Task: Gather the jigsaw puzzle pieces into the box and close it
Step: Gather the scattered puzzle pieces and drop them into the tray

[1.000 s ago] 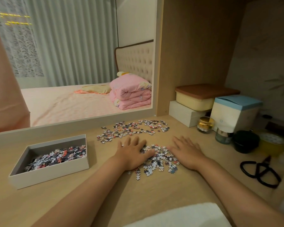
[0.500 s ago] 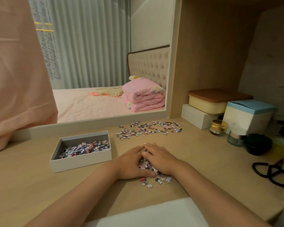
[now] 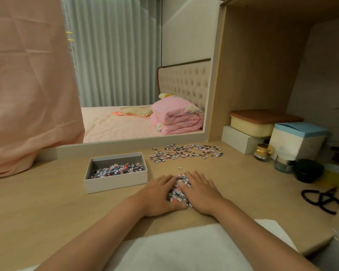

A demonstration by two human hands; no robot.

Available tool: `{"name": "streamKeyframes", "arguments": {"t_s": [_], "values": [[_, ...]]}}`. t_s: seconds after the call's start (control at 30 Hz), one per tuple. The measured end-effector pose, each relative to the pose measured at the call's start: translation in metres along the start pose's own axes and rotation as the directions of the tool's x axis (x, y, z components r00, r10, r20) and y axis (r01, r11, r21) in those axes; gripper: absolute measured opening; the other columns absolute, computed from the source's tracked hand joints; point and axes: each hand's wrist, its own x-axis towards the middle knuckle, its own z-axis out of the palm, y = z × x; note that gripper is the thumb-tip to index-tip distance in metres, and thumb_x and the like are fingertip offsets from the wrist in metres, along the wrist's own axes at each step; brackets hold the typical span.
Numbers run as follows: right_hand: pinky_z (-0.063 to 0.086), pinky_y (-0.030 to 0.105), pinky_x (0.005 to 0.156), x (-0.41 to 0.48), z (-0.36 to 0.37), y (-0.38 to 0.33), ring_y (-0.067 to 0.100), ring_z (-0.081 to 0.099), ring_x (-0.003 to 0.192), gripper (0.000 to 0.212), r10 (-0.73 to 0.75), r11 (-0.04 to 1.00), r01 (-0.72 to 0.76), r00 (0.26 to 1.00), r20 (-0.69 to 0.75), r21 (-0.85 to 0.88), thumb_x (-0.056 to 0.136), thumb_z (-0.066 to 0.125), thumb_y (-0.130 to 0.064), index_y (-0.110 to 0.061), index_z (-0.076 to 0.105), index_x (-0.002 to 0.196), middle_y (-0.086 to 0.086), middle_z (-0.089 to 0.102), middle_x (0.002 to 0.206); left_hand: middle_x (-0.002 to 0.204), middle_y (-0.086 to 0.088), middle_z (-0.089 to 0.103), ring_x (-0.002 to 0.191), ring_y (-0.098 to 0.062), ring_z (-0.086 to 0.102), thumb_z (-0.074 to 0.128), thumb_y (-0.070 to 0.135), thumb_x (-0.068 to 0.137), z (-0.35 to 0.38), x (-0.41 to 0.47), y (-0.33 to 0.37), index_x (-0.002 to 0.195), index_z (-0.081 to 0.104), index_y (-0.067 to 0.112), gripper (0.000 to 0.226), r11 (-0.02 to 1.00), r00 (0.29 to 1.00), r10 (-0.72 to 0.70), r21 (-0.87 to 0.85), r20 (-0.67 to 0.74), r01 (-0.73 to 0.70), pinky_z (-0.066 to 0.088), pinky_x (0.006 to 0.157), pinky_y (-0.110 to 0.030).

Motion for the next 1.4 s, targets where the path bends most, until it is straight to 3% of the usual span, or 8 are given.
{"name": "streamKeyframes", "arguments": {"t_s": [0.2, 0.37, 0.53, 0.77, 0.93, 1.03, 1.17, 1.4], "values": [[0.011, 0.040, 0.123, 0.015, 0.012, -0.046, 0.013, 0.012, 0.151, 0.062, -0.150, 0.974, 0.153, 0.988, -0.028, 0.170, 0.101, 0.024, -0.059, -0.029, 0.025, 0.156, -0.006, 0.018, 0.164, 0.149, 0.005, 0.039, 0.135, -0.011, 0.033, 0.059, 0.049, 0.091, -0.025, -0.031, -0.015, 0.149, 0.034, 0.026, 0.068, 0.989, 0.972, 0.079, -0.103, -0.223, -0.105, 0.022, 0.101, -0.015], [0.003, 0.045, 0.123, 0.037, 0.002, -0.045, 0.018, -0.001, 0.153, 0.065, -0.105, 0.986, 0.113, 0.992, -0.068, 0.127, 0.099, 0.021, -0.063, -0.033, 0.019, 0.157, -0.004, 0.005, 0.166, 0.142, 0.013, 0.045, 0.131, -0.003, 0.029, 0.050, 0.044, 0.092, -0.036, -0.044, -0.056, 0.140, 0.047, 0.036, 0.049, 0.998, 0.855, 0.032, -0.022, -0.518, -0.051, 0.028, 0.113, -0.035], [-0.002, 0.047, 0.121, 0.050, 0.002, -0.041, 0.023, -0.006, 0.153, 0.069, -0.067, 0.997, 0.064, 0.996, 0.059, 0.045, 0.096, 0.014, -0.070, -0.038, 0.013, 0.157, 0.000, -0.001, 0.166, 0.163, 0.008, 0.010, 0.151, -0.019, -0.003, 0.027, 0.064, 0.096, -0.031, -0.040, -0.092, 0.151, 0.014, 0.047, 0.060, 0.951, 0.932, -0.074, 0.256, -0.354, 0.173, -0.002, 0.120, -0.040], [0.001, 0.038, 0.121, 0.034, 0.009, -0.072, 0.012, -0.002, 0.152, 0.059, -0.277, 0.957, 0.258, 0.948, 0.156, 0.133, 0.103, 0.024, -0.057, -0.033, 0.022, 0.156, -0.007, 0.004, 0.166, 0.163, 0.006, 0.014, 0.150, -0.015, 0.004, 0.024, 0.059, 0.099, -0.048, -0.016, -0.104, 0.152, 0.013, 0.045, 0.056, 0.960, 0.955, -0.170, 0.176, -0.242, 0.216, 0.003, 0.119, -0.037], [0.008, 0.039, 0.122, 0.014, -0.003, -0.065, 0.009, 0.006, 0.151, 0.060, -0.262, 0.933, 0.227, 0.960, 0.094, 0.278, 0.100, 0.029, -0.060, -0.035, 0.026, 0.155, -0.011, 0.010, 0.165, 0.148, 0.007, 0.041, 0.138, -0.012, 0.028, 0.043, 0.046, 0.096, -0.044, -0.027, -0.079, 0.139, 0.049, 0.032, 0.046, 0.989, 0.836, 0.124, 0.136, -0.535, -0.060, 0.029, 0.114, -0.038], [0.000, 0.044, 0.123, -0.004, -0.003, -0.051, 0.012, -0.007, 0.152, 0.070, -0.166, 0.984, 0.159, 0.981, 0.098, 0.075, 0.097, 0.018, -0.068, -0.034, 0.012, 0.158, -0.009, -0.002, 0.166, 0.146, 0.005, 0.041, 0.134, -0.010, 0.035, 0.052, 0.058, 0.090, -0.035, -0.032, -0.051, 0.141, 0.047, 0.025, 0.061, 0.978, 0.891, 0.205, 0.061, -0.405, -0.197, 0.031, 0.113, -0.032], [-0.006, 0.045, 0.122, -0.022, 0.014, -0.044, 0.016, -0.016, 0.151, 0.077, -0.013, 0.995, 0.020, 0.997, 0.073, -0.097, 0.094, 0.011, -0.071, -0.030, -0.002, 0.158, -0.001, -0.013, 0.166, 0.163, 0.009, -0.010, 0.149, -0.012, -0.014, 0.050, 0.087, 0.069, -0.016, -0.028, -0.042, 0.156, 0.004, 0.034, 0.112, 0.996, 0.998, 0.022, 0.084, 0.061, -0.027, -0.001, 0.121, -0.038], [-0.002, 0.041, 0.123, -0.002, 0.028, -0.076, 0.017, -0.008, 0.153, 0.076, -0.120, 0.992, 0.120, 0.993, 0.023, -0.024, 0.096, 0.018, -0.068, -0.028, 0.002, 0.159, -0.001, -0.006, 0.167, 0.164, 0.010, 0.001, 0.149, -0.008, 0.001, 0.060, 0.069, 0.080, -0.018, -0.044, -0.045, 0.156, 0.006, 0.031, 0.101, 0.999, 0.999, 0.047, -0.009, -0.010, -0.047, 0.003, 0.118, -0.026]]}}
